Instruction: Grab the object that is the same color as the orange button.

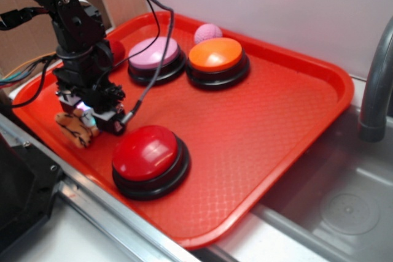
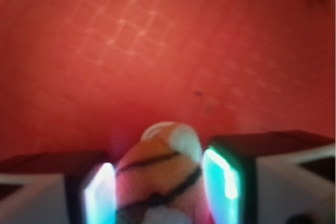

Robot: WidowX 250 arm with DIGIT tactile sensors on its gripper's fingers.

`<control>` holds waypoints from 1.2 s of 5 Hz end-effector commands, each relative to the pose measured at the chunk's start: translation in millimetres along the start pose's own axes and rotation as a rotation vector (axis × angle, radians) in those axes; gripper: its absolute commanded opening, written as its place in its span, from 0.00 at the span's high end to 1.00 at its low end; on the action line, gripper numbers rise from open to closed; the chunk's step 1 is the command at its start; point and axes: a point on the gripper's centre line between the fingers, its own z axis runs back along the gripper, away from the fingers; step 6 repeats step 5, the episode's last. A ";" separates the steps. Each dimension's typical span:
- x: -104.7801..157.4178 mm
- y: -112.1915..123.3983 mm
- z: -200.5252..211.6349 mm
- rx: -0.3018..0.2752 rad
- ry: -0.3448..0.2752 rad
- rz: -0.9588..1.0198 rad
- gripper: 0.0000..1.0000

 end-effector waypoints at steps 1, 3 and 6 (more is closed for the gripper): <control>36.0 -9.8 82.4 -0.053 -0.038 -0.053 1.00; 45.6 -25.0 150.3 -0.127 -0.148 -0.122 1.00; 46.9 -33.8 149.0 -0.101 -0.150 -0.190 1.00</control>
